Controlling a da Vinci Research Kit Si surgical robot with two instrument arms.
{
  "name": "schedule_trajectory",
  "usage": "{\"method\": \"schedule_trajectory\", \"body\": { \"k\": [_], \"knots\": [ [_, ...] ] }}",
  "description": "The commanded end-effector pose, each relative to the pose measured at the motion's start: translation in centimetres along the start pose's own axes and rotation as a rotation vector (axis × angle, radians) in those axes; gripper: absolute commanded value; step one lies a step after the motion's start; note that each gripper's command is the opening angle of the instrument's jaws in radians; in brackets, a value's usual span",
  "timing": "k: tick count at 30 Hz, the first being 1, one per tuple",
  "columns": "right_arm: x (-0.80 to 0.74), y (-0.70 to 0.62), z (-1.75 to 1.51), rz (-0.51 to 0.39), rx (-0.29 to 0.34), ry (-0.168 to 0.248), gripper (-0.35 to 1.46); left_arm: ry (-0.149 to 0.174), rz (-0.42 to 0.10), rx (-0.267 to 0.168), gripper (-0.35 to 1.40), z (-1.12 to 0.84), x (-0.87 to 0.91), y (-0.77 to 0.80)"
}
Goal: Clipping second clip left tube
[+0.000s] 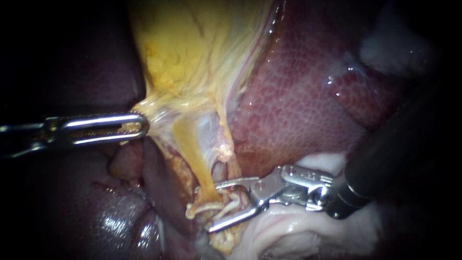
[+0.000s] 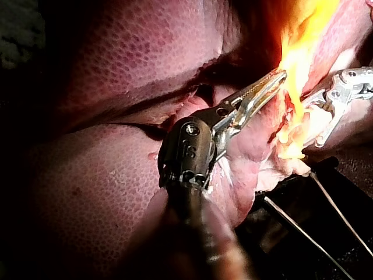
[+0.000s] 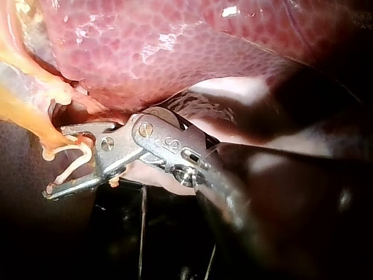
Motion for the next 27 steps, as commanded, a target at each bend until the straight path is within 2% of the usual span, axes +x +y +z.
{"method": "schedule_trajectory", "body": {
  "k": [1, 11, 19, 20, 22, 23, 24, 27],
  "knots": [
    [-0.01, 0.02, 0.02, 0.005, 0.001, 0.000, 0.55, 0.000, 0.000, 0.000, -0.35, 0.01, 0.00, 0.00],
    [-0.18, 0.13, 0.28, 0.017, -0.008, -0.003, 0.55, -0.003, 0.001, 0.003, -0.35, 0.08, 0.03, -0.02],
    [-0.18, 0.15, 0.32, 0.022, -0.009, -0.003, 0.51, -0.003, 0.001, 0.002, -0.35, 0.09, 0.03, -0.02],
    [-0.18, 0.15, 0.31, 0.022, -0.008, -0.003, 0.41, -0.003, 0.001, 0.002, -0.35, 0.09, 0.03, -0.02],
    [-0.19, 0.13, 0.22, 0.070, 0.053, -0.020, -0.06, -0.003, 0.001, 0.002, -0.35, 0.09, 0.04, -0.02],
    [-0.18, 0.14, 0.20, 0.077, 0.034, -0.020, -0.27, -0.003, 0.001, 0.002, -0.35, 0.09, 0.04, -0.02],
    [-0.17, 0.15, 0.15, 0.077, 0.025, -0.020, -0.35, -0.003, 0.001, 0.002, -0.35, 0.08, 0.04, -0.02],
    [-0.15, 0.19, 0.11, 0.078, 0.023, -0.018, -0.35, -0.003, 0.001, 0.002, -0.35, 0.08, 0.04, -0.03]
  ]
}}
